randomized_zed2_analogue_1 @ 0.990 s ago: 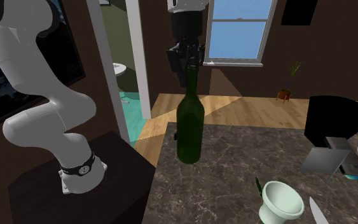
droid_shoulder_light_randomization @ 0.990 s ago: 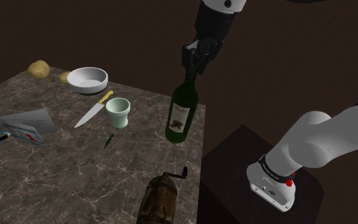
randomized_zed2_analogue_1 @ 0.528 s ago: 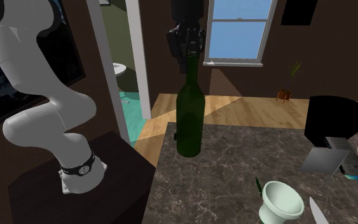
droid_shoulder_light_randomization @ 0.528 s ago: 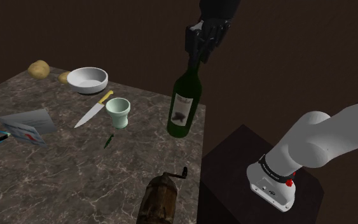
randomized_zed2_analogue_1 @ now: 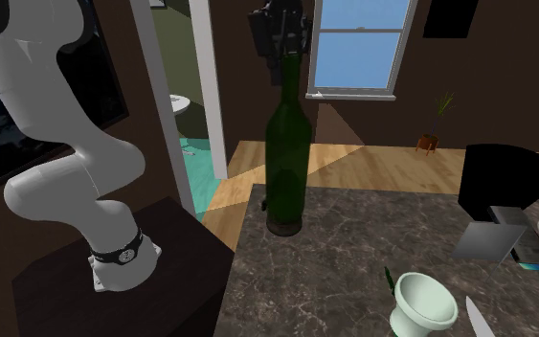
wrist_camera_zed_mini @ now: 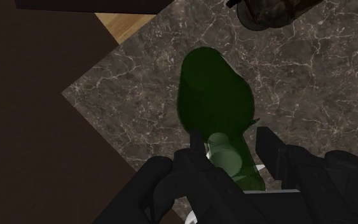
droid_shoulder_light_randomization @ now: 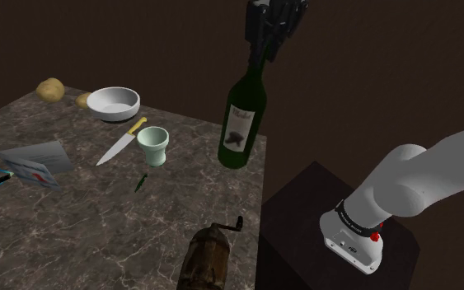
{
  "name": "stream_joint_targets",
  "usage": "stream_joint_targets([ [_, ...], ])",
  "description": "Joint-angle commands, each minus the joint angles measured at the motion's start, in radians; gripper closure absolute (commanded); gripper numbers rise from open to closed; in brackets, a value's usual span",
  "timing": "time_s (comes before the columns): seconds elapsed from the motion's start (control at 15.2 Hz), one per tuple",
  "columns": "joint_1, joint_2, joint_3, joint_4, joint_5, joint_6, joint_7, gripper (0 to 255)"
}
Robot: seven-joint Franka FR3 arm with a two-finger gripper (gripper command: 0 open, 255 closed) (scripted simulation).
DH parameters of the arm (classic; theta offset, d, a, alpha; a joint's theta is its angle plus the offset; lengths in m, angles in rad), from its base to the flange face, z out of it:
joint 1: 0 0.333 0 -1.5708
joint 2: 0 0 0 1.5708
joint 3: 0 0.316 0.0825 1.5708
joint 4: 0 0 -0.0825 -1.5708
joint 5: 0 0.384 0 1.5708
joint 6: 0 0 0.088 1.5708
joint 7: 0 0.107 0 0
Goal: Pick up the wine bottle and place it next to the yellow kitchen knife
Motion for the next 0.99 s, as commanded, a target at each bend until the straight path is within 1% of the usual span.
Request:
stream_joint_targets([
  [0.0, -0.002, 0.012, 0.002, 0.038, -0.005, -0.027, 0.003, 255],
  [0.53, -0.013, 0.09, 0.024, 0.226, -0.036, -0.144, 0.025, 255],
  [0.92, -0.017, 0.17, 0.056, 0.395, -0.073, -0.243, 0.051, 255],
])
